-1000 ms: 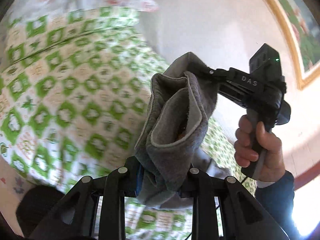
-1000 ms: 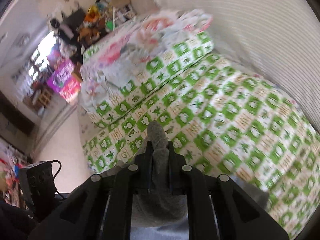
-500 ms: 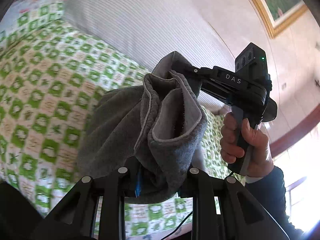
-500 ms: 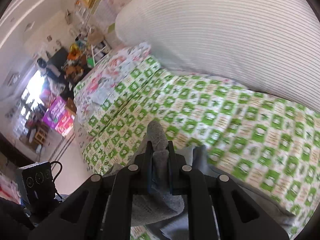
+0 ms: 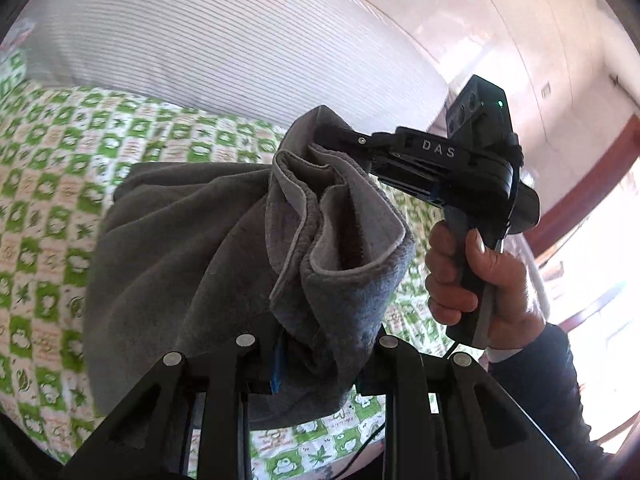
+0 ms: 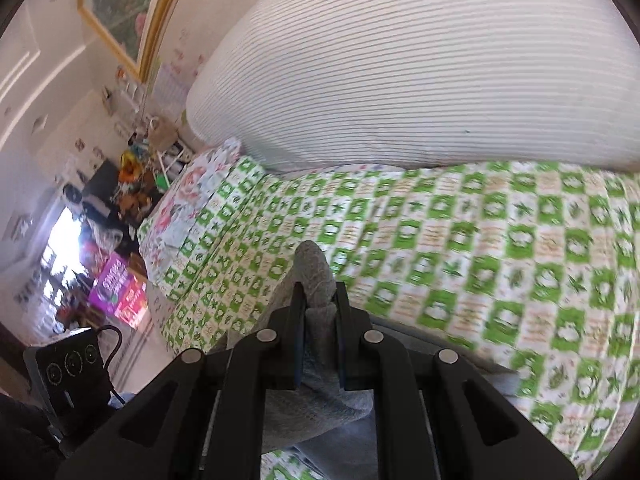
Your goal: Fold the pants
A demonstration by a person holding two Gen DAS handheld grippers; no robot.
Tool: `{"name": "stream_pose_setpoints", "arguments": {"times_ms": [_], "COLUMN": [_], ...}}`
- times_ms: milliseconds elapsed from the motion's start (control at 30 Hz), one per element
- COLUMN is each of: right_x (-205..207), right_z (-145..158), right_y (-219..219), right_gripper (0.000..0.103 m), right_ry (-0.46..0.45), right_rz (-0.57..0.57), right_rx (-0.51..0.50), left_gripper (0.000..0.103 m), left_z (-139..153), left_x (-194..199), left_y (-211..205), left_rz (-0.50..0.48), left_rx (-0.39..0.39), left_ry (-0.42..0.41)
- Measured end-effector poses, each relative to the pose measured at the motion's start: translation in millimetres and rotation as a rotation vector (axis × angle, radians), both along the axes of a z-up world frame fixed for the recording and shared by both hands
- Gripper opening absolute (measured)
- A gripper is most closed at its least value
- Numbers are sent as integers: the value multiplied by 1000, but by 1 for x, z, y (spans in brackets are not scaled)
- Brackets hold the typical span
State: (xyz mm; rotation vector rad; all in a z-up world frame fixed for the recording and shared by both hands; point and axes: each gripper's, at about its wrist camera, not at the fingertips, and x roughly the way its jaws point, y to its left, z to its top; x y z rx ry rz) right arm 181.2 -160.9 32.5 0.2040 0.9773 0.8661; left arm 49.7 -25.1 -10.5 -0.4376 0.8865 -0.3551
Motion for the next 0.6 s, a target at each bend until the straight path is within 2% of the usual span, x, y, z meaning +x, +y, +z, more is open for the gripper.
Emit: {"name": "stream_pose_setpoints", "arguments": {"times_ms": [233,400,500,600], "right_x": [8,20,26,28], "right_z": [-35,-54,-62,-74], "right_y": [-47,-68,-76,-85], "right_gripper": [13,13,13,15], "right_ry": [45,58,69,88], "right_rz": [-67,-100,-114,-140], "right_rx": [43,84,96,66], "left_gripper": [25,25,28,34], "left_z": [-28,-36,-43,-49], "left_x": [20,28,31,28], "left_y": [-37,-59,-74,-88], "left_rz": [-32,-38,-59,-91], "left_rx": [78,142,191,211], "left_ry": [31,10,10,22]}}
